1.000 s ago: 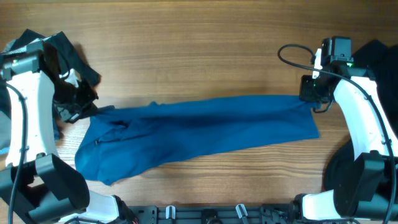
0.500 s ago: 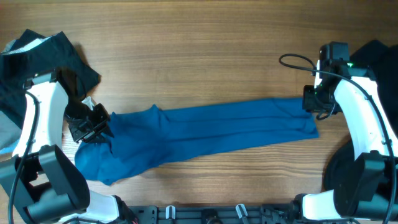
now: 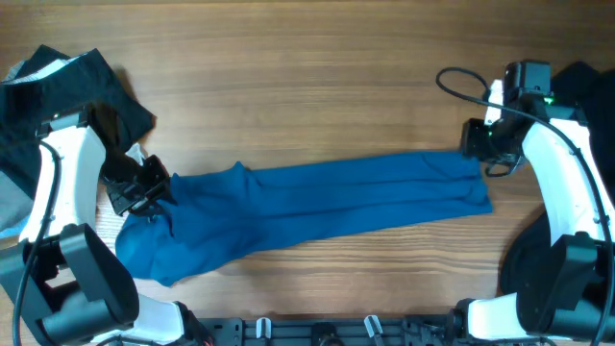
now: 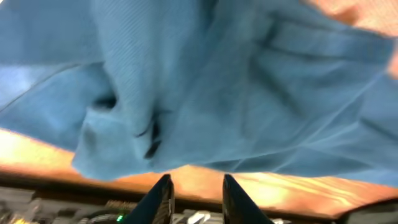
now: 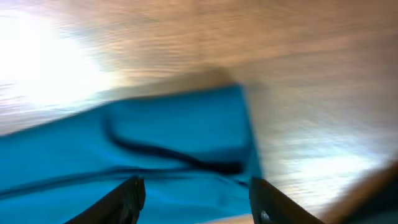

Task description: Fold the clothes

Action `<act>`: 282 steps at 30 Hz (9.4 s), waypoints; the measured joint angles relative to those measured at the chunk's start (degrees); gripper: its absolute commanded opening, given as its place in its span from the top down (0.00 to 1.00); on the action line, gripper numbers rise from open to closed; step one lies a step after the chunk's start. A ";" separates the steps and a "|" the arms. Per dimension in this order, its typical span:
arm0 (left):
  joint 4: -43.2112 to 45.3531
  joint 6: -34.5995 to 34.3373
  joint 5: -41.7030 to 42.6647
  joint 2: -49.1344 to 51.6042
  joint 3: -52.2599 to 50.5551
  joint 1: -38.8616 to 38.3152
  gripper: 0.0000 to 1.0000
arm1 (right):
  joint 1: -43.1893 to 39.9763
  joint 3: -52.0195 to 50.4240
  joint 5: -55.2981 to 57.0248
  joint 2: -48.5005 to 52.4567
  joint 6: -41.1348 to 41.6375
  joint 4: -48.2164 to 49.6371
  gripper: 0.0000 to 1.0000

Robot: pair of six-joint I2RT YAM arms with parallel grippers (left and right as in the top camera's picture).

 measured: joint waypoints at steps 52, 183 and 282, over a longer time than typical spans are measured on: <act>17.94 -3.96 5.22 0.02 -0.74 -19.80 0.46 | 0.00 -6.19 5.88 15.02 13.75 -10.45 0.76; -15.28 -4.66 7.58 14.25 19.19 -44.81 0.96 | -10.29 3.87 3.52 12.00 8.94 -5.11 0.15; -13.11 -12.00 -7.21 14.25 19.19 -53.92 0.46 | -12.13 6.34 -11.43 18.86 0.61 -2.47 0.59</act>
